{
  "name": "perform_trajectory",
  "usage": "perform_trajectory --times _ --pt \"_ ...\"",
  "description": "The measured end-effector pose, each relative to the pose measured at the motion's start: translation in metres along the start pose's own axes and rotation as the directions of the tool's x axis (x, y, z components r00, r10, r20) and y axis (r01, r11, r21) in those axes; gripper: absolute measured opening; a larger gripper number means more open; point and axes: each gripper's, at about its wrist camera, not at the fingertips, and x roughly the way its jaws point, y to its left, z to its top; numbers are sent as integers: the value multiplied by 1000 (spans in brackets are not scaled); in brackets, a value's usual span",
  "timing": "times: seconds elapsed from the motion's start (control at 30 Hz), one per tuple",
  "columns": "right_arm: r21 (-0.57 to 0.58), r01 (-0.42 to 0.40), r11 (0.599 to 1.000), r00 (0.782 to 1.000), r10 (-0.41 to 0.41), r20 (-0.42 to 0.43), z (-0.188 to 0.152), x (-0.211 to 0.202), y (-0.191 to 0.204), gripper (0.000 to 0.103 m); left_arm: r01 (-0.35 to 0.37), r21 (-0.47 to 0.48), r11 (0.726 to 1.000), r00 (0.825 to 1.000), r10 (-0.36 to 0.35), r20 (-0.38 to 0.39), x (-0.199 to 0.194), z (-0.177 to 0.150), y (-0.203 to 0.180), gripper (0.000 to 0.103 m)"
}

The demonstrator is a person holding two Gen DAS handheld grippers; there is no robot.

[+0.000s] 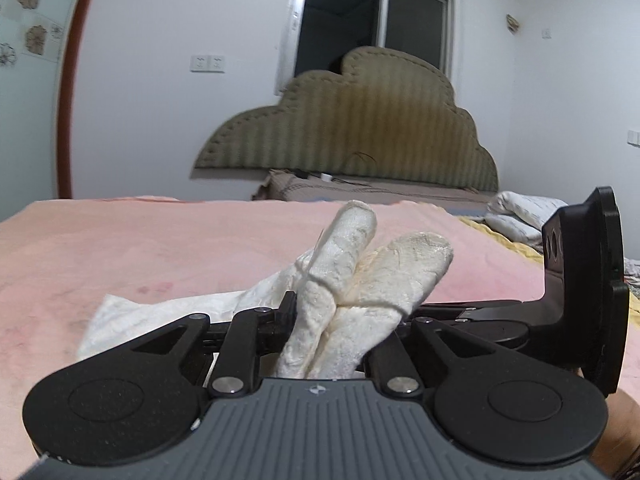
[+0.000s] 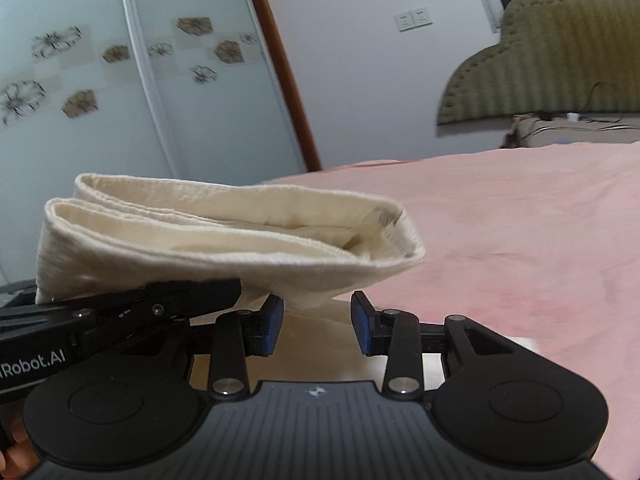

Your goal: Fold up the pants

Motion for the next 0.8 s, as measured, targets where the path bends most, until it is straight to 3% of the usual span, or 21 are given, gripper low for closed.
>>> perform_trajectory --times 0.17,0.37,0.47,0.6,0.7,0.8 --pt "16 66 998 997 -66 -30 -11 -10 -17 37 56 36 998 997 -54 -46 16 -12 -19 14" --pt "52 218 974 971 -212 -110 -27 -20 -38 40 87 97 991 984 -71 -161 41 -36 -39 32" --pt "144 245 959 967 -232 -104 -33 -35 -54 43 126 113 986 979 -105 -177 42 -46 -43 46" --pt "180 311 933 950 -296 -103 -41 -48 -65 46 187 149 971 972 -160 -173 40 -50 -49 51" --pt "197 346 917 938 -338 -76 -39 -52 -68 46 261 141 955 953 -231 -197 29 -51 -46 62" --pt "216 336 917 940 -340 -19 -32 -56 -71 46 356 80 931 914 -329 -237 11 -45 -32 65"
